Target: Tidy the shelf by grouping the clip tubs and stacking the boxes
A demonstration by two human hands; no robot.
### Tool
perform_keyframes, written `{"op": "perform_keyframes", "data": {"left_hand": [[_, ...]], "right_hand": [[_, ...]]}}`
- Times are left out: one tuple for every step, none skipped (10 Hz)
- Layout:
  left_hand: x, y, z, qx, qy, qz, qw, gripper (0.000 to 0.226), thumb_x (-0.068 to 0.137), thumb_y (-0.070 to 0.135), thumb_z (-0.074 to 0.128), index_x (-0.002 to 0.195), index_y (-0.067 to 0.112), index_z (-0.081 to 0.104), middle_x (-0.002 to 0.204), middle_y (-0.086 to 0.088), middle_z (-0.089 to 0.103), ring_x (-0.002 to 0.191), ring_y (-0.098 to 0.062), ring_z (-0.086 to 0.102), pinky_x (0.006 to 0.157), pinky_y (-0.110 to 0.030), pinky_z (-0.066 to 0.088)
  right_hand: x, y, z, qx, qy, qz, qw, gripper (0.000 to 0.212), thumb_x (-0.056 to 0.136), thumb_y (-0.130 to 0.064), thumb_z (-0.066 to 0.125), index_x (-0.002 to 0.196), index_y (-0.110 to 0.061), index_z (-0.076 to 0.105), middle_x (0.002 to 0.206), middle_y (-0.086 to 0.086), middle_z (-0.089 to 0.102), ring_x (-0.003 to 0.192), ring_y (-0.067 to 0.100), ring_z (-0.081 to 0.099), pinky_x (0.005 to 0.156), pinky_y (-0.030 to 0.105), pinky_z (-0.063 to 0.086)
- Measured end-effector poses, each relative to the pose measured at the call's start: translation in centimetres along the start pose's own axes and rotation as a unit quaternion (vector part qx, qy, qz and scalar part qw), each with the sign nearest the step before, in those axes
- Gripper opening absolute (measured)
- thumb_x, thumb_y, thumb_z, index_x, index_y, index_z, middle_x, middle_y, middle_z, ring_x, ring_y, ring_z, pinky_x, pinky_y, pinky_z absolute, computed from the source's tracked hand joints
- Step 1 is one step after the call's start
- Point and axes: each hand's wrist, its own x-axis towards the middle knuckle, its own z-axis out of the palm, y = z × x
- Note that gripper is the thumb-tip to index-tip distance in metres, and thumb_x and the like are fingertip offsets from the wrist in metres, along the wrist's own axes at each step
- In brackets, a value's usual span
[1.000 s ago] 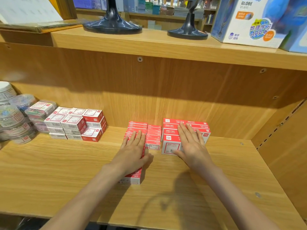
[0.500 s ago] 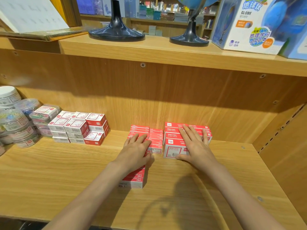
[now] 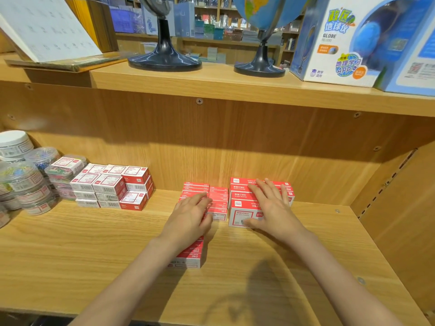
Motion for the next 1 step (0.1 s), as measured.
{"op": "perform_keyframes", "data": {"left_hand": [[-1.73,0.78,-2.34,-0.066,0.096,0.053,0.992,0.059,0.084,0.047,0.029,0.128,0.014,0.052,0.134,0.000,0.049,0.124,-0.018,0.045,0.104,-0.034,0.033]], "right_hand": [[-1.65,-0.43,-2.47,0.126,0.071,-0.039,0.989,0.073,0.079,-0.047,0.064,0.140,-0.020,0.034,0.148,-0.002,0.028,0.139,0.016,0.022,0.116,0.041,0.017]]}}
